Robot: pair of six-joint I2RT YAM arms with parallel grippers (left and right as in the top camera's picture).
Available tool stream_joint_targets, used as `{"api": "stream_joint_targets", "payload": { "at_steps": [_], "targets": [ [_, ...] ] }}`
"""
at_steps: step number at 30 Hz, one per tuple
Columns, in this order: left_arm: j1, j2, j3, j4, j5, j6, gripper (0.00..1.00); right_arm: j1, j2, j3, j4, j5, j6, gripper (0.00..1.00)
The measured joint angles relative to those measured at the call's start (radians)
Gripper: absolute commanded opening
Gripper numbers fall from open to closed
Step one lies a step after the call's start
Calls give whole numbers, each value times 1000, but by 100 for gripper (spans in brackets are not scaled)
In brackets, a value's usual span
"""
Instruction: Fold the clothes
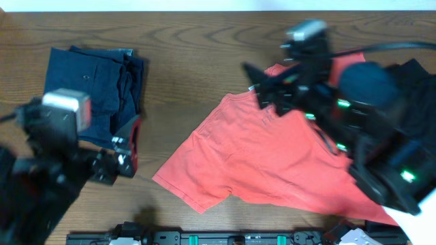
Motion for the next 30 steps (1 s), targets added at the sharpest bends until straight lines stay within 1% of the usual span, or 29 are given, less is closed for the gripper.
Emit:
{"api": "stream_joint_targets", "payload": {
  "at_steps": [6,12,19,22,24,30],
  "targets": [
    [-19,219,0,-54,115,0,98,-132,-88,1,-94,40,61,88],
    [-109,510,-2,-14,171,0,98,-208,-85,1,-213,48,153,88],
    [-188,792,-2,181,214,2,99,-261,-33,1,-315,50,216,88],
    [-232,905,-2,261,226,25,97,-291,8,0,-346,50,233,88],
    [-267,982,-2,325,229,49,93,-305,35,0,-358,51,238,88],
    [-378,1183,-3,533,218,109,93,-334,126,0,-386,50,249,88]
  ]
}}
